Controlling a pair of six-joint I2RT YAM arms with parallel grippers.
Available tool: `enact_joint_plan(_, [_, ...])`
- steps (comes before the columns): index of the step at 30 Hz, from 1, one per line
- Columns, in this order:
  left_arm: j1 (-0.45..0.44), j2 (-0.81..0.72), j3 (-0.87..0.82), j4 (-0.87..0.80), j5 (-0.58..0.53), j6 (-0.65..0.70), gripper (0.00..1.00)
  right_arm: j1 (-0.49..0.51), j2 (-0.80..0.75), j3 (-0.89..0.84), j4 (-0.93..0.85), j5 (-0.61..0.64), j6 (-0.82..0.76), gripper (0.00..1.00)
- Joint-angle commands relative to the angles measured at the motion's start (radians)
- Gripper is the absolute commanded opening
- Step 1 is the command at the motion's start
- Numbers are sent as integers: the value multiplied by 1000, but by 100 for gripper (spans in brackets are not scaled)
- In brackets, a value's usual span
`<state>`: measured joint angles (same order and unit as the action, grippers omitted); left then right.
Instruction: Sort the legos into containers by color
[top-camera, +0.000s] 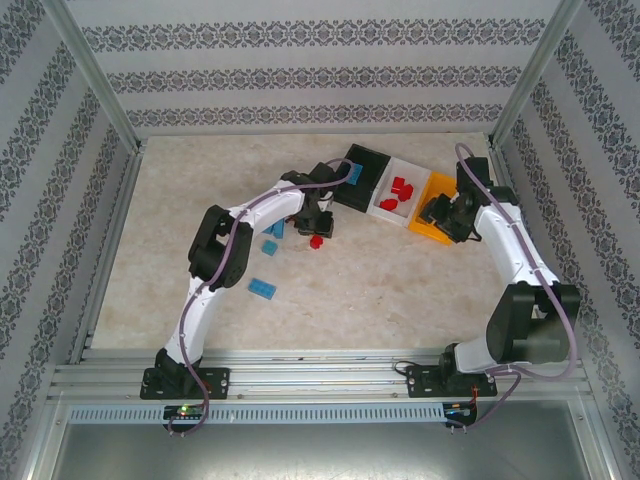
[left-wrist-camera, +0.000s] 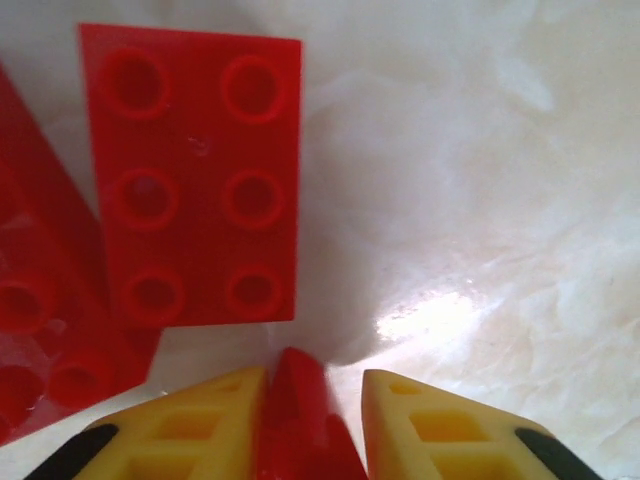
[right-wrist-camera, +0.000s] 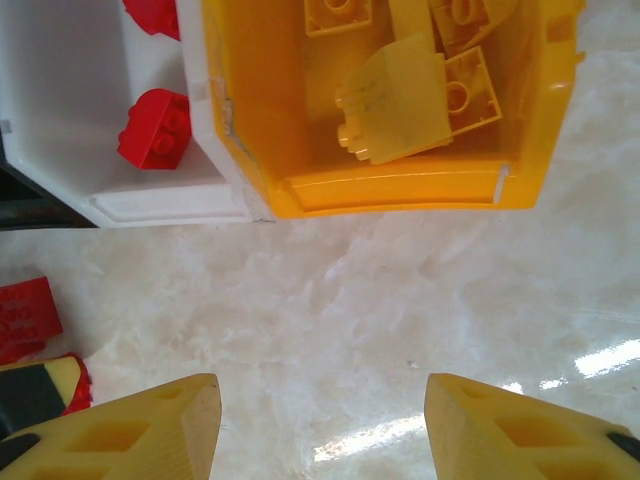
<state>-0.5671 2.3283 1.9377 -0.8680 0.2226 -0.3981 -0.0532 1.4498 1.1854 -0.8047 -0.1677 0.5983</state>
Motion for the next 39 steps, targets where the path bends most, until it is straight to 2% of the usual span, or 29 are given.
enact_joint_plan(1, [-19, -9, 7, -80, 10, -12, 22, -30, 0, -7, -9, 13, -11, 56])
enact_joint_plan(5, [-19, -69, -49, -66, 38, -35, 16, -68, 86, 64, -5, 49, -24, 58])
enact_joint_plan(11, [-16, -165, -87, 13, 163, -135, 16, -165, 234, 153, -8, 69, -37, 59])
enact_joint_plan(17, [-13, -193, -70, 196, 313, -317, 16, -182, 354, 229, 14, 102, -80, 57])
enact_joint_plan(23, [-13, -132, -2, 408, 415, -534, 16, -191, 460, 292, 38, 119, -97, 53])
enact_joint_plan(27, [-13, -78, 66, 490, 425, -640, 16, -187, 510, 315, 27, 129, -94, 46])
enact_joint_plan(33, [-14, 33, 244, 460, 394, -689, 16, -180, 461, 249, 39, 121, -110, 21])
enact_joint_plan(36, [-14, 87, 331, 433, 370, -694, 16, -173, 397, 184, 46, 120, -130, 16])
enact_joint_plan(39, [-16, 138, 407, 398, 353, -690, 16, -156, 323, 116, 40, 120, -148, 16])
